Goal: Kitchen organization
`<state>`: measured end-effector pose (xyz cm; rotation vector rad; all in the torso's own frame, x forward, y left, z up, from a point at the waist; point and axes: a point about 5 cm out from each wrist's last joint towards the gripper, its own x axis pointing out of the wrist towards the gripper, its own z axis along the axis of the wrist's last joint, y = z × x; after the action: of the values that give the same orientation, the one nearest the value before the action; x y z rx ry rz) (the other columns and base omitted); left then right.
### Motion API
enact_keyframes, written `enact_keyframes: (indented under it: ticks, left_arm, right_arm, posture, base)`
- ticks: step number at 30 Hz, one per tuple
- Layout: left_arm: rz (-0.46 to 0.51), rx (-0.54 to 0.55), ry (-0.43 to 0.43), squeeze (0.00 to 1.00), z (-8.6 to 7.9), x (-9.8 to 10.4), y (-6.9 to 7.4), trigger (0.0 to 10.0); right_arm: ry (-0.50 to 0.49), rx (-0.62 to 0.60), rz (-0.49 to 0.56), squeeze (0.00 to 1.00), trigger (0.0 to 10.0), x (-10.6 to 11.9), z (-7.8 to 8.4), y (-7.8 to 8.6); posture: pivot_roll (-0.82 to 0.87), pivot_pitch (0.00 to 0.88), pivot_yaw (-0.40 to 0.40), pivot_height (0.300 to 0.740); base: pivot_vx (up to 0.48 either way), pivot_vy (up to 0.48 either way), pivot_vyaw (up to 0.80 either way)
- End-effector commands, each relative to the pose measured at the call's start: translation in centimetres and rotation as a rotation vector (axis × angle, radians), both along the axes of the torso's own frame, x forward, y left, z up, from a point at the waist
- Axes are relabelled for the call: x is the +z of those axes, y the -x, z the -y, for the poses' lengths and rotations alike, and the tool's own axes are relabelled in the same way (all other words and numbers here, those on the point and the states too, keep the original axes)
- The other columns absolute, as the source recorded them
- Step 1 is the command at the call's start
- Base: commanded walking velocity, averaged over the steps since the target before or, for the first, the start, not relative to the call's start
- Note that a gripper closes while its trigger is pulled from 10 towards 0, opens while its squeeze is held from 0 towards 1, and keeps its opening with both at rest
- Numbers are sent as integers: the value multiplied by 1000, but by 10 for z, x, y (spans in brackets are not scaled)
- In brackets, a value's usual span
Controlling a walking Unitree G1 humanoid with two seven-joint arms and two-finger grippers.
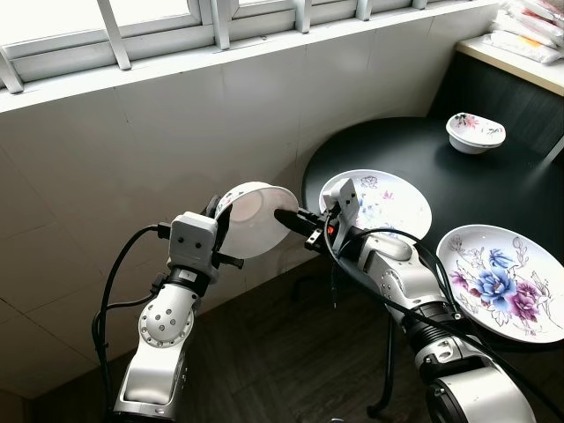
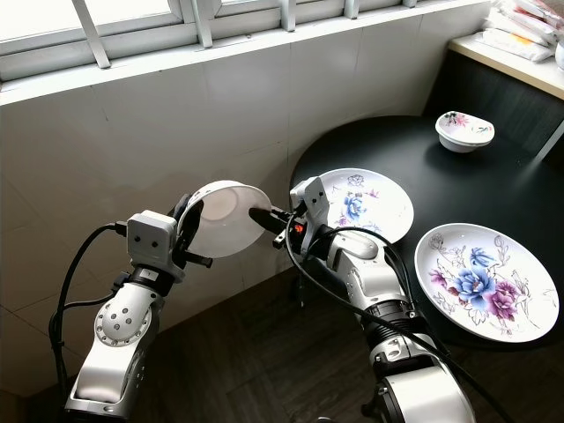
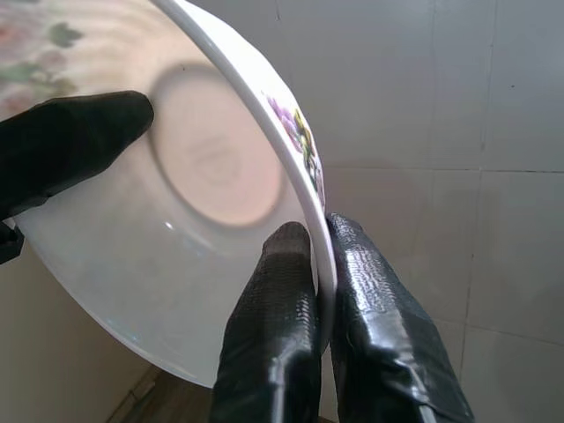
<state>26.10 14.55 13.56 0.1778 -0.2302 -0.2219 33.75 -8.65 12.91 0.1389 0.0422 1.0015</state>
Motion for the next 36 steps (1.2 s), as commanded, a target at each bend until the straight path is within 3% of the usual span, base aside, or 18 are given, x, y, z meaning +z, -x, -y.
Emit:
enact_keyframes:
  ticks: [1,5,6,7,8,9,10,16,24,29,32,34,35,36]
  left_arm:
    - [22,-20,5,0,2,6,1,10000]
    - [24,-20,4,0,2,6,1,10000]
    - [26,-19,2,86,2,6,1,10000]
    - [28,-18,0,204,2,6,1,10000]
    - [37,-10,-6,506,2,7,1,10000]
    - [42,-10,-8,890,2,8,1,10000]
    - [48,-16,-3,1000,2,8,1,10000]
    - [53,-35,9,1000,2,10,1,10000]
    - [58,-62,27,1000,4,11,2,10000]
    - [53,-82,41,1000,6,11,4,10000]
    - [29,-40,19,957,2,8,1,10000]
    - [24,-28,14,957,2,7,1,10000]
    - [21,-19,8,63,1,6,0,10000]
    - [19,-14,5,63,0,6,-1,10000]
  right_arm:
    - [23,28,24,0,0,3,-1,-1]
    - [17,23,27,0,0,4,0,-1]
    - [16,22,27,0,0,4,0,-1]
    - [16,22,27,0,0,4,0,-1]
    - [16,22,26,0,0,4,0,-1]
    - [16,22,26,0,0,4,0,-1]
    - [16,21,26,0,0,3,0,-1]
    - [12,-12,28,0,0,4,1,-3]
    - [3,-160,32,0,0,8,10,-13]
    - [-23,-319,45,0,0,14,20,-23]
    - [-63,-486,53,0,0,21,34,-32]
    - [-64,-528,55,0,0,22,38,-33]
    - [-71,-572,54,0,0,23,42,-35]
    - [-76,-601,53,0,0,24,45,-36]
  posture:
    - [32,0,-26,740]
    - [29,0,-27,740]
    - [28,0,-26,740]
    - [28,0,-27,740]
    - [28,0,-28,740]
    - [28,0,-28,740]
    - [28,0,-28,740]
    - [28,0,-29,740]
    - [25,0,-26,740]
    - [26,0,-23,740]
    - [25,0,-21,740]
    - [25,0,-21,740]
    - [25,0,-21,740]
    - [26,0,-21,740]
  base:
    - [0,0,0]
    - [0,0,0]
    - [0,0,0]
    - [0,0,0]
    - [0,0,0]
    - [0,0,0]
    - [0,0,0]
    - [0,0,0]
    - [0,0,0]
    - [0,0,0]
    - [0,0,0]
    - [0,0,0]
    - [0,0,0]
    - [0,0,0]
